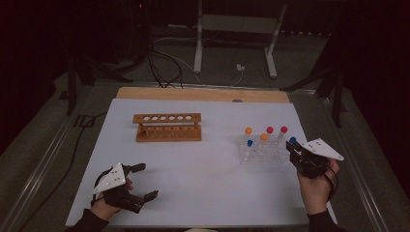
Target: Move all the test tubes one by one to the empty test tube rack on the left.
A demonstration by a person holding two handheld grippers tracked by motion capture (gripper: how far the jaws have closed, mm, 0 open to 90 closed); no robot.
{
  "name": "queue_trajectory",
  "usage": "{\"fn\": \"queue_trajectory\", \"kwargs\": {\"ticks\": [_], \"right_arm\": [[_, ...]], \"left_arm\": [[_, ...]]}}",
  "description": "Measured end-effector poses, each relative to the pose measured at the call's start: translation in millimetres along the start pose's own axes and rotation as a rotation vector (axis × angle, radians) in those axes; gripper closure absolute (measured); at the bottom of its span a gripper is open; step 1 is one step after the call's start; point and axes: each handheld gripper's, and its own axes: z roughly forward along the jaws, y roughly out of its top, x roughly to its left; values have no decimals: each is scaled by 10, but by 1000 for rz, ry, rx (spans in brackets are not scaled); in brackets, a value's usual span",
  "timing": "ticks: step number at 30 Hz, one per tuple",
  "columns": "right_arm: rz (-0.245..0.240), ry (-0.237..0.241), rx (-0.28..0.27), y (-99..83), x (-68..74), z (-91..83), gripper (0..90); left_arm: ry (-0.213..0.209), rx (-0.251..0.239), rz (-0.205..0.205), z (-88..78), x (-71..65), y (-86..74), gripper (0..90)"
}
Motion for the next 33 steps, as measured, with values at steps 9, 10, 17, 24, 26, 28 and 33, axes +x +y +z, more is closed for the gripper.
{"fn": "queue_trajectory", "kwargs": {"ticks": [9,10,17,24,26,28,33], "right_arm": [[-12,122,-15,107,233,-133,772],[-12,138,-16,113,261,-141,772],[-20,254,8,113,499,-83,772],[-44,314,38,100,702,11,772],[-59,327,46,91,759,44,772],[-65,344,56,81,817,76,772],[-87,380,75,63,959,151,772]], "left_arm": [[3,6,5,3,-6,2,6],[3,6,5,3,-6,2,6],[2,26,15,23,-34,39,6],[-23,17,12,79,-61,144,6],[-21,14,12,90,-59,169,6],[-21,15,20,117,-49,226,6],[-52,40,-5,225,-23,419,6]]}}
